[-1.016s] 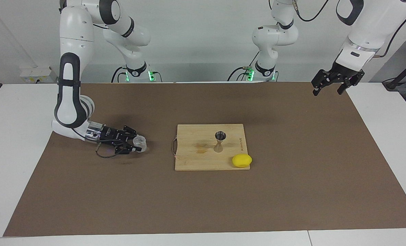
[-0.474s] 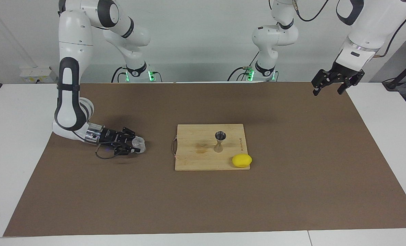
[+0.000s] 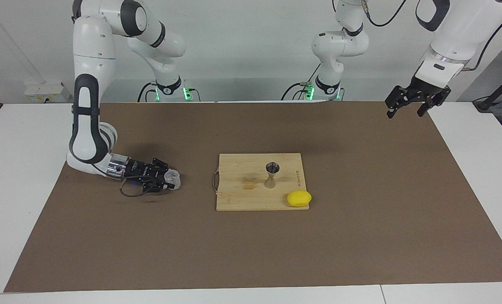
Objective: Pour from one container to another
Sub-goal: 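Lower the glass onto the mat with the right gripper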
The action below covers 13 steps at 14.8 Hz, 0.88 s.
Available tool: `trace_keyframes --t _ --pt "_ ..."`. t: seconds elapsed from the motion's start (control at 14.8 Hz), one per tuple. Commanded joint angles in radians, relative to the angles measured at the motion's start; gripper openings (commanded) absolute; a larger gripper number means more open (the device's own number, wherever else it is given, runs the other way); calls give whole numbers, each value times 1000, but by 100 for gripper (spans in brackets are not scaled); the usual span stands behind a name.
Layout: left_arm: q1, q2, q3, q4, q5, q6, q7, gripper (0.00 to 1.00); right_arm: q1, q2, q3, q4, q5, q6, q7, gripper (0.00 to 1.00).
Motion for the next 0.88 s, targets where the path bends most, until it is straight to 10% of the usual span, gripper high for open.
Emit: trace_keyframes --t 0.0,0.07,0.14,0.81 --pt "-8 0 2 16 24 -14 -16 100 -10 17 7 18 -3 -7 -19 19" --pt "-8 0 2 16 24 -14 -16 100 -10 17 7 18 -6 -7 -17 43" --pt "-8 0 2 16 24 -14 -16 100 -10 17 7 18 -11 -7 -17 99" --pt "-7 -3 2 14 24 -14 -16 100 -12 -94 4 21 -52 -40 70 100"
